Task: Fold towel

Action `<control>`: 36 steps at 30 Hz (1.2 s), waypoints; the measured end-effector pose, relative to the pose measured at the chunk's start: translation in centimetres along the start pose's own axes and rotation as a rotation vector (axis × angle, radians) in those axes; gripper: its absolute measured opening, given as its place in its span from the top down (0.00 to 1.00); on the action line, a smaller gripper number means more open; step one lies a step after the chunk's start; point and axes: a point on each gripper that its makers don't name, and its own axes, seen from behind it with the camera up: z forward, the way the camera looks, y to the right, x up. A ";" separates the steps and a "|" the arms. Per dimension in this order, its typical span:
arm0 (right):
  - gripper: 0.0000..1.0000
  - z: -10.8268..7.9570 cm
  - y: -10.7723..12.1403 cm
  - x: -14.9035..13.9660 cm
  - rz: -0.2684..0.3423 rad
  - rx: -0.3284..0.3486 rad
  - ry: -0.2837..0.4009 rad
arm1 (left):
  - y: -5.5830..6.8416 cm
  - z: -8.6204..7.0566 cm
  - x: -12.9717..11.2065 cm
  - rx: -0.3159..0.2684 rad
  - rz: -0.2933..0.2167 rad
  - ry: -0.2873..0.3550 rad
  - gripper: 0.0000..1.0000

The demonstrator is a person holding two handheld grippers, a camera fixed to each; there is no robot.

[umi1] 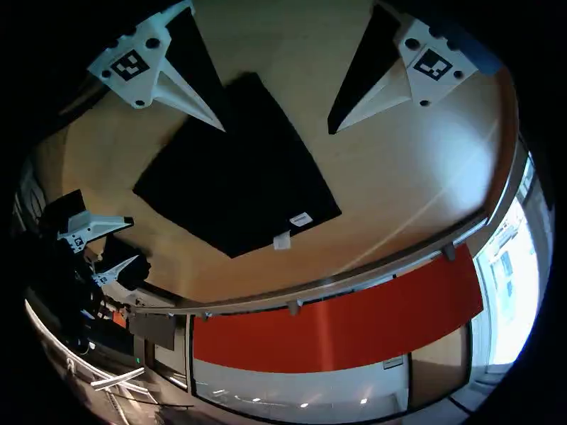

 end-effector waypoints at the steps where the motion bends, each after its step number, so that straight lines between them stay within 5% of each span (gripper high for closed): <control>1: 0.00 0.1 -0.1 -0.4 -0.003 0.004 -0.007 | 0.2 0.2 -0.2 -0.005 0.004 -0.007 0.04; 14: 0.00 1.7 -1.6 -3.9 -0.027 0.059 -0.088 | 1.9 2.0 -3.5 -0.041 0.034 -0.098 0.04; 36: 0.10 2.7 -2.7 -6.4 -0.047 0.119 -0.172 | 4.1 2.6 -7.2 -0.108 0.052 -0.247 0.05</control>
